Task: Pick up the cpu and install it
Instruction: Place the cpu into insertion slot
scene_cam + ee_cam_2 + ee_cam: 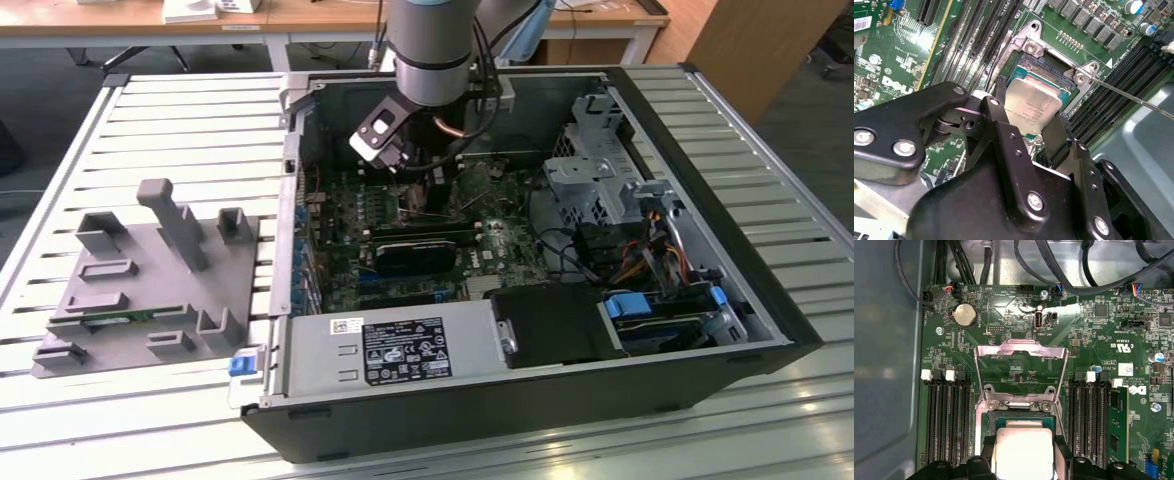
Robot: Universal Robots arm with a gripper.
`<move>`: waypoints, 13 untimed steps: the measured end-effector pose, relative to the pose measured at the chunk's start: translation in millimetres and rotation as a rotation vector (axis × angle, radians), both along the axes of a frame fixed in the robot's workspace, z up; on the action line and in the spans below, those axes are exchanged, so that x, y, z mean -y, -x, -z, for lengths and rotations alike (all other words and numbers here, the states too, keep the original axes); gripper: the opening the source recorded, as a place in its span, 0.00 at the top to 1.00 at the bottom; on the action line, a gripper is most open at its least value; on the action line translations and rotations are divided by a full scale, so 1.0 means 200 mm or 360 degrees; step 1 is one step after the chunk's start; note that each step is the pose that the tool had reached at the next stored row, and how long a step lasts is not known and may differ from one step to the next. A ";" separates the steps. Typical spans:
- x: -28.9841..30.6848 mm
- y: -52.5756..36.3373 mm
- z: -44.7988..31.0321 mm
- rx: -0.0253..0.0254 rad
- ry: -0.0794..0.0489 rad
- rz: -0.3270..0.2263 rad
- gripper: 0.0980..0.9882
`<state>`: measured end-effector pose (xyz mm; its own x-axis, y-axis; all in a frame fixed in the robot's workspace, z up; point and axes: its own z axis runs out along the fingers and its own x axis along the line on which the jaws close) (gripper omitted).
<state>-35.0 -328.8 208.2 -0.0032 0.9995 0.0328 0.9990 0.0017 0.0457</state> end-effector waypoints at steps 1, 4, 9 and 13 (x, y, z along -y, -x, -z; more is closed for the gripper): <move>-0.002 0.000 0.003 0.00002 0.0000 0.0000 0.50; -0.005 0.000 0.010 0.00003 0.0000 0.0000 0.50; -0.009 0.001 0.023 0.00001 0.0000 0.0005 0.50; -0.010 0.004 0.031 0.00001 0.0000 0.0020 0.50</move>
<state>-35.7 -326.8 202.0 0.0095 0.9994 0.0329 0.9989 -0.0110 0.0458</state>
